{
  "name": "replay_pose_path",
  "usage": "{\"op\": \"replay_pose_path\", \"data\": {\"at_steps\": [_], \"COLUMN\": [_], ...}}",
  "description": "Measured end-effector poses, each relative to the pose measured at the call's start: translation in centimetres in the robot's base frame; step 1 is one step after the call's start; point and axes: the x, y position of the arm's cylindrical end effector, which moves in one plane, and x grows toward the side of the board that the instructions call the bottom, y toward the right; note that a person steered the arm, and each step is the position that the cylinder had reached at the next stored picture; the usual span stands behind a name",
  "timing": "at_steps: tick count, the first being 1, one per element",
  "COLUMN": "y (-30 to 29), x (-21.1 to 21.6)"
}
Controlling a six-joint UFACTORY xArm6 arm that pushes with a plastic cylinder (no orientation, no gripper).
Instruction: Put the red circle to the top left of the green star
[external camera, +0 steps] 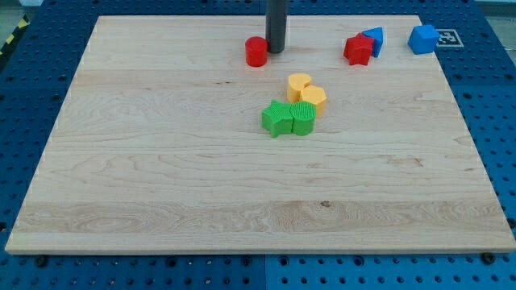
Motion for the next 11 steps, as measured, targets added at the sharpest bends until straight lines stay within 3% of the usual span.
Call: {"op": "replay_pose_path", "data": {"at_steps": [2, 4, 6, 8, 9, 11], "y": [-7.0, -9.8, -9.5, -13.7, -14.6, -10.2], "x": [5.0, 1.8, 9.0, 8.3, 10.2, 13.9]}}
